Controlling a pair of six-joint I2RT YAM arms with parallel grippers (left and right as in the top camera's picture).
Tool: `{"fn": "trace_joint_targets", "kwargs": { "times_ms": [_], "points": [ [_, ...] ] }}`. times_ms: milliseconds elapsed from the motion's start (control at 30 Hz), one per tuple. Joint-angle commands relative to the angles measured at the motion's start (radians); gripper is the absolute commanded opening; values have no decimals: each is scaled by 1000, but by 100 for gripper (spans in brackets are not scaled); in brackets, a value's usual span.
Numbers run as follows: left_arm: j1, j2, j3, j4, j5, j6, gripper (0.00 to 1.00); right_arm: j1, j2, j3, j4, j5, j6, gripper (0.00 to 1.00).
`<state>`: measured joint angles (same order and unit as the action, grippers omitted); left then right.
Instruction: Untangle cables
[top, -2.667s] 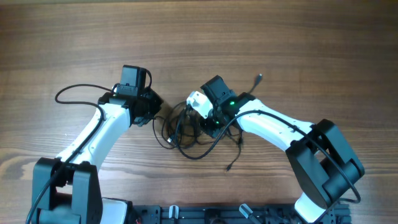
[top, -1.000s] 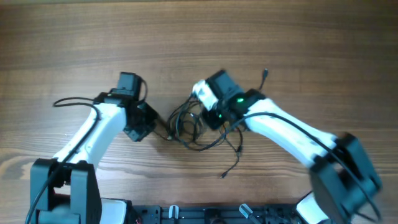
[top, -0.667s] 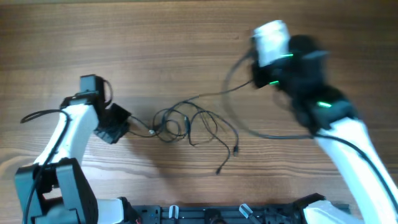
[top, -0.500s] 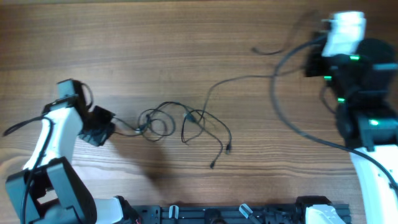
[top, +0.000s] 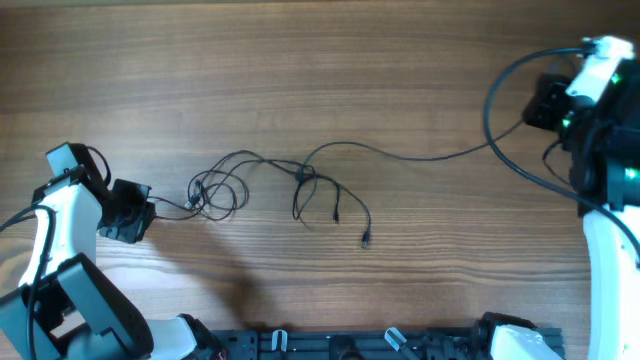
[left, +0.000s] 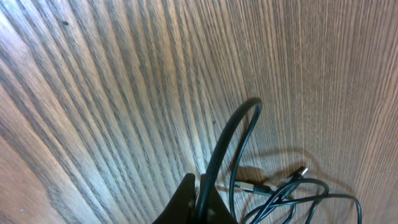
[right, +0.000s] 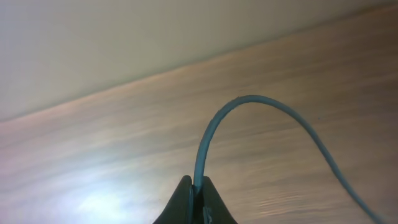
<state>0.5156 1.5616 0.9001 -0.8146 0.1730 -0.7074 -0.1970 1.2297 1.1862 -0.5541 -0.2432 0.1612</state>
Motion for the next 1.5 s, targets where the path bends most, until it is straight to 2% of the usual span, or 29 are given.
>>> {"fn": "trace_joint_targets", "kwargs": {
  "times_ms": [0,200,300,333,367,400,433,633,800,967,1233,1367,1467],
  "points": [
    [-32,5,-3,-6,32,20,4,72,60,3,-13,-243,-61,4],
    [-101,6,-3,3,32,19,4,237,222,-3,-28,-143,-61,7],
    [-128,6,-3,10,32,20,4,291,312,-3,-35,-138,-55,17],
    [-135,6,-3,13,32,20,4,306,340,-3,-35,-138,-53,23],
    [-145,6,-3,16,31,19,4,323,377,-3,-35,-138,-47,45],
    [-150,5,-3,18,31,19,4,340,408,-3,-35,-142,-45,77],
    [-155,6,-3,19,31,19,4,350,426,-3,-37,-147,-47,100],
    [-167,6,-3,30,32,19,6,438,534,-3,-42,-134,-140,100],
    [-167,6,-3,34,32,19,6,504,605,-3,-37,-59,-156,100],
    [-167,6,-3,34,32,19,7,561,647,-3,16,-35,-446,100],
    [-167,6,-3,33,32,19,10,587,701,-3,135,59,-742,100],
    [-167,6,-3,33,32,19,10,587,743,-3,138,122,-790,99],
    [-167,6,-3,34,32,19,11,587,764,-3,163,53,-790,99]
  ]
}}
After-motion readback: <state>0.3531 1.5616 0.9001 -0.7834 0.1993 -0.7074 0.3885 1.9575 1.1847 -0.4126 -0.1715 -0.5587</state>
